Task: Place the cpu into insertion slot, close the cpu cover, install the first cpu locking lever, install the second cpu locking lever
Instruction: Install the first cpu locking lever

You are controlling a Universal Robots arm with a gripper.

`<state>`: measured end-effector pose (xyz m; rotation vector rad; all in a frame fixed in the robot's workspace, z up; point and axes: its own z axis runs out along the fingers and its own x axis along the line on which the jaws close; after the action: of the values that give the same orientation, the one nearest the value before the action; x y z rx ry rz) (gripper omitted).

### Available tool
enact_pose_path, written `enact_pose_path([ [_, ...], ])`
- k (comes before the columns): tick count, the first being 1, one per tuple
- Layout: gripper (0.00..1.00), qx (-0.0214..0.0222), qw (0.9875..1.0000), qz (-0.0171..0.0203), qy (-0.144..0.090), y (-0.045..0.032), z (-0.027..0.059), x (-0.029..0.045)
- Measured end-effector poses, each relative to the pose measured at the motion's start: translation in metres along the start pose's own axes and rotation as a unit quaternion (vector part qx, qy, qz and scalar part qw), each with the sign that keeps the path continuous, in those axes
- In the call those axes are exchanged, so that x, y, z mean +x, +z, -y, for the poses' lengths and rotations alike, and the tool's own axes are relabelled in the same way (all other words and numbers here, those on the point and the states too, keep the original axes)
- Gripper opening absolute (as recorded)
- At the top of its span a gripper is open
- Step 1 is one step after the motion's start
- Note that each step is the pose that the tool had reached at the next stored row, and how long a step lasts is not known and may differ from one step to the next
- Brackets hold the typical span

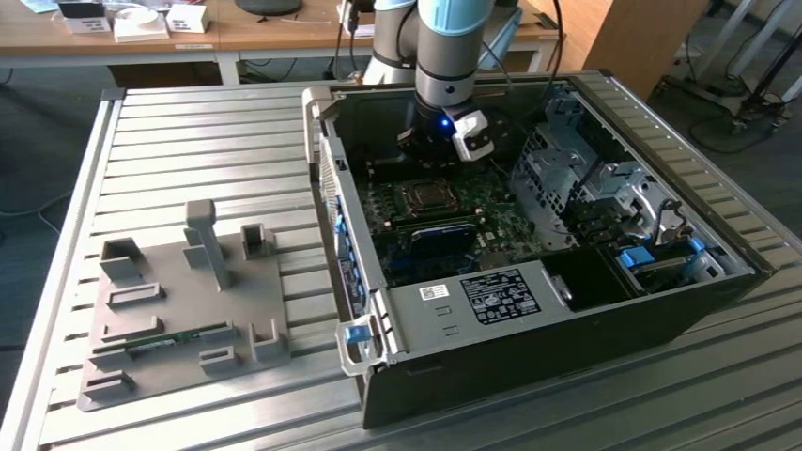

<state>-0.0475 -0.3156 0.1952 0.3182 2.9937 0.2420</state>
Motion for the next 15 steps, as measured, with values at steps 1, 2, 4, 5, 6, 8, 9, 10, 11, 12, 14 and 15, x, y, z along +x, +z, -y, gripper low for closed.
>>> enact_pose_path([
  [1,0.11,-0.0001,1.0000,0.0000,0.000,0.0000,0.0000,0.0001],
  [2,0.11,-0.0001,1.0000,0.0000,0.000,0.0000,0.0000,0.0001],
  [4,0.11,-0.0001,1.0000,0.0000,0.000,0.0000,0.0000,0.0002],
  [5,0.11,-0.0001,1.0000,0.0000,0.000,0.0000,0.0000,0.0002],
  [6,0.11,-0.0001,1.0000,0.0000,0.000,0.0000,0.0000,0.0002],
  [8,0.11,-0.0001,1.0000,0.0000,0.000,0.0000,0.0001,0.0002],
  [9,0.11,-0.0001,1.0000,0.0000,0.000,0.0002,0.0001,0.0003],
  [10,0.11,-0.0001,1.0000,0.0000,0.000,0.0004,0.0002,0.0003],
  [11,0.11,0.0001,1.0000,-0.0001,0.000,0.0005,0.0003,0.0004],
  [12,0.11,0.0001,1.0000,-0.0001,0.000,0.0005,0.0003,0.0004],
  [14,0.11,-0.0001,1.0000,0.0000,0.000,0.0007,0.0002,0.0003],
  [15,0.11,-0.0002,1.0000,0.0000,0.000,0.0006,0.0002,0.0003],
])
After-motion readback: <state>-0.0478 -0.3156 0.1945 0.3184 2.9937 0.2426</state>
